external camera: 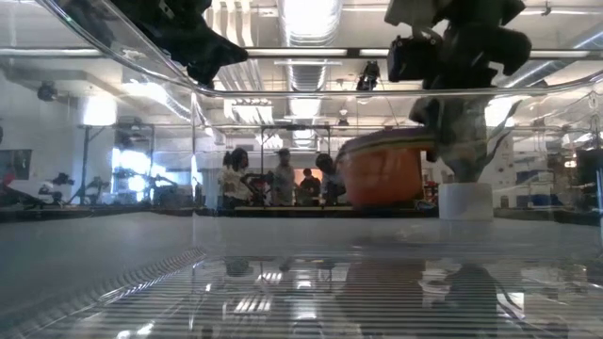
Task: Nest measuring cups in basket
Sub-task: Put the all measuring cups into the bin, then return to Home Position
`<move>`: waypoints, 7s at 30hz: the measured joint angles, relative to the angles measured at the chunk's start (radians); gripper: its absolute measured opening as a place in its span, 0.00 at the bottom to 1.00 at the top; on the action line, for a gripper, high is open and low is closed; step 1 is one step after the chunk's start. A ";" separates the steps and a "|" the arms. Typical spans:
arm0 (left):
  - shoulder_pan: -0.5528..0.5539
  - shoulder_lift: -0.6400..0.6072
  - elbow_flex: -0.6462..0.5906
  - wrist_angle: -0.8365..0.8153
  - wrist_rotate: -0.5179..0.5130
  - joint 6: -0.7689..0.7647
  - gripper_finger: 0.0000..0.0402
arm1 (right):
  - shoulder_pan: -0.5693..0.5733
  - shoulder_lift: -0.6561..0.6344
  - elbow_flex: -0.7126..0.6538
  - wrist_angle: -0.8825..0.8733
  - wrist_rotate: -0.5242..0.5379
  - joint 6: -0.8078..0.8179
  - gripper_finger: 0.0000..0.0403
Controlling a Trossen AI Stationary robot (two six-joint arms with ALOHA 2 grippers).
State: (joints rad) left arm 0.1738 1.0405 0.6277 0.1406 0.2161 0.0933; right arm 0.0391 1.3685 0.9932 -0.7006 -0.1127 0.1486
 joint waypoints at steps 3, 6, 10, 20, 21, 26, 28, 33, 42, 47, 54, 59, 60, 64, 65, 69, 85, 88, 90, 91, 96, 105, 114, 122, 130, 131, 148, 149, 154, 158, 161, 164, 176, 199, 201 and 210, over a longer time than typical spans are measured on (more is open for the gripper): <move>0.000 0.000 0.000 0.000 0.000 0.000 0.00 | 0.000 -0.007 0.000 -0.001 0.000 0.010 0.33; 0.000 0.000 0.000 0.000 0.000 -0.001 0.00 | 0.000 -0.004 0.000 -0.002 0.000 0.011 0.33; 0.000 0.000 0.000 0.000 0.000 -0.001 0.00 | 0.004 0.008 0.000 -0.003 0.000 0.010 0.33; 0.000 0.000 0.000 0.000 0.000 -0.001 0.00 | 0.017 -0.011 0.000 0.012 0.001 0.022 0.33; 0.000 0.000 0.000 0.001 0.000 -0.001 0.00 | 0.023 -0.013 0.000 0.017 0.000 0.029 0.33; 0.000 0.000 0.000 0.002 0.000 -0.001 0.00 | 0.074 -0.047 0.000 0.083 -0.017 0.078 0.33; 0.000 0.000 0.000 0.002 0.000 -0.001 0.00 | 0.101 -0.061 0.000 0.113 -0.018 0.106 0.33; 0.000 0.000 0.000 0.002 0.000 -0.002 0.00 | 0.180 -0.082 0.008 0.176 -0.005 0.195 0.33; 0.000 0.000 0.000 0.007 -0.001 -0.009 0.00 | 0.356 0.019 0.225 0.179 0.092 0.246 0.33; 0.000 0.000 0.000 0.007 -0.001 -0.017 0.00 | 0.430 0.141 0.325 0.171 0.114 0.257 0.33; 0.000 0.000 0.000 0.007 -0.001 -0.023 0.00 | 0.493 0.319 0.400 0.151 0.095 0.342 0.33; 0.000 0.000 0.000 0.007 -0.001 -0.025 0.00 | 0.509 0.373 0.407 0.160 0.084 0.400 0.33; 0.000 0.000 0.000 0.006 -0.001 -0.026 0.00 | 0.508 0.381 0.404 0.162 0.087 0.412 0.33; 0.000 0.000 0.000 0.006 -0.001 -0.031 0.00 | 0.505 0.426 0.397 0.158 0.096 0.435 0.33; 0.000 0.000 0.000 0.006 0.000 -0.031 0.00 | 0.506 0.436 0.397 0.159 0.093 0.435 0.34; 0.000 0.000 0.000 0.006 0.000 -0.032 0.00 | 0.507 0.466 0.397 0.162 0.087 0.436 0.36; 0.000 0.000 0.000 -0.002 0.002 -0.033 0.00 | 0.509 0.436 0.399 0.158 0.067 0.447 0.58; 0.000 0.000 0.000 -0.002 0.003 -0.035 0.00 | 0.509 0.436 0.406 0.146 0.028 0.444 0.64; 0.000 0.000 0.000 -0.003 0.003 -0.036 0.00 | 0.509 0.434 0.414 0.145 0.001 0.438 0.66; 0.000 0.000 0.000 -0.003 0.003 -0.036 0.00 | 0.509 0.428 0.419 0.143 -0.001 0.435 0.66; 0.000 -0.002 0.000 -0.002 0.003 -0.048 0.00 | 0.517 0.346 0.434 0.159 0.058 0.346 0.64; 0.000 -0.108 0.072 -0.151 0.022 -0.027 0.00 | 0.518 0.060 0.373 0.183 0.346 0.083 0.50; 0.008 -0.358 0.062 -0.229 0.075 0.045 0.00 | 0.430 -0.275 0.149 0.341 0.378 -0.148 0.30; 0.120 -0.576 -0.025 -0.269 0.075 0.051 0.00 | 0.241 -0.629 -0.104 0.400 0.259 -0.227 0.04; 0.356 -0.672 -0.149 -0.279 0.244 -0.053 0.00 | 0.130 -0.928 -0.279 0.412 0.210 -0.243 0.02; 0.389 -0.682 -0.167 -0.272 0.261 -0.073 0.00 | 0.130 -0.955 -0.298 0.414 0.209 -0.251 0.02; 0.642 -0.950 -0.308 -0.226 0.433 -0.239 0.00 | 0.130 -1.213 -0.554 0.513 0.146 -0.303 0.02; 0.642 -0.971 -0.333 -0.218 0.432 -0.248 0.00 | 0.130 -1.221 -0.574 0.519 0.138 -0.304 0.02; 0.642 -1.042 -0.486 -0.078 0.426 -0.334 0.00 | 0.130 -1.256 -0.664 0.584 0.133 -0.282 0.02; 0.642 -1.033 -0.618 0.097 0.418 -0.409 0.00 | 0.130 -1.290 -0.724 0.589 0.130 -0.254 0.02; 0.640 -1.033 -0.610 0.049 0.394 -0.384 0.00 | 0.130 -1.324 -0.772 0.589 0.131 -0.253 0.02; 0.640 -1.034 -0.613 0.044 0.400 -0.380 0.00 | 0.130 -1.368 -0.821 0.593 0.133 -0.252 0.02; 0.639 -1.030 -0.618 -0.063 0.430 -0.259 0.00 | 0.130 -1.362 -0.958 0.661 0.113 -0.251 0.02; 0.640 -1.020 -0.618 -0.054 0.422 -0.286 0.00 | 0.130 -1.307 -0.963 0.669 0.095 -0.122 0.02; 0.640 -1.019 -0.616 -0.055 0.422 -0.286 0.00 | 0.130 -1.307 -0.963 0.671 0.095 -0.122 0.02; 0.640 -1.020 -0.609 -0.051 0.422 -0.285 0.00 | 0.130 -1.307 -0.964 0.674 0.095 -0.123 0.02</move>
State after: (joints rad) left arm 0.8135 0.0208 0.0189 0.0895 0.6380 -0.1921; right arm 0.1696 0.0616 0.0296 -0.0269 -0.0177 0.0259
